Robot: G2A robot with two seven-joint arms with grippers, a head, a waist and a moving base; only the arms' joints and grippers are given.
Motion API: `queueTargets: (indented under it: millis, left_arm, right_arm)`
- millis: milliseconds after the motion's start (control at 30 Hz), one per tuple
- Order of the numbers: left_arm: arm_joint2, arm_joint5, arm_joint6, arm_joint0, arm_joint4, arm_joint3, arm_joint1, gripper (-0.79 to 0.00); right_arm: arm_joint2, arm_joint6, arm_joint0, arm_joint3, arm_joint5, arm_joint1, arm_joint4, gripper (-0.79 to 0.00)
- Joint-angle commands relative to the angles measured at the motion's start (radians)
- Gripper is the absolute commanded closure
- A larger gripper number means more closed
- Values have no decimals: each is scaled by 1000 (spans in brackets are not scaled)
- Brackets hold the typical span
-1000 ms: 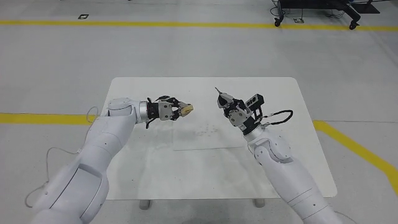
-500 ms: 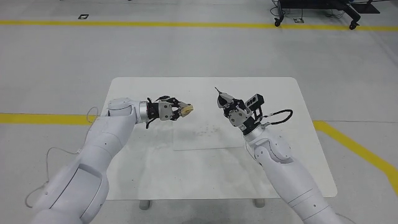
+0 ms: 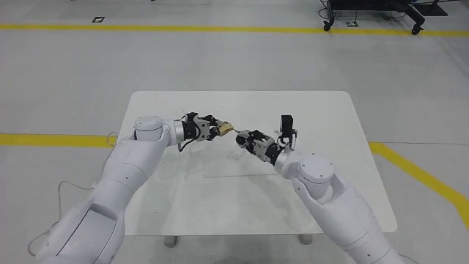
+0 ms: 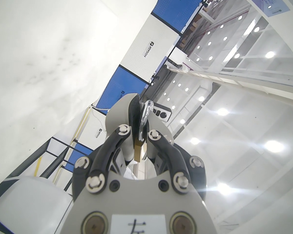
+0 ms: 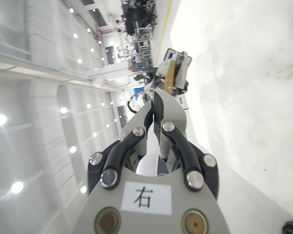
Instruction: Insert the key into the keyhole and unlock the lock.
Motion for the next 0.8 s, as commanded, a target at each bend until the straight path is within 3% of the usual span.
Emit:
queueTargets:
  millis: [0,233,767]
  left_arm:
    - [-4,9,23,10,19,-32,5,0]
    - [-48,27,49,42,30,-94,25,0]
    - [-79,69,104,84,67,-182,39,0]
  right_arm:
    - [-8,-48,-7,-28,60,-3,-8,0]
    - [-21,-122,10,-34,128,-18,42,0]
    - [-61,-178,70,26,141,-49,86,0]
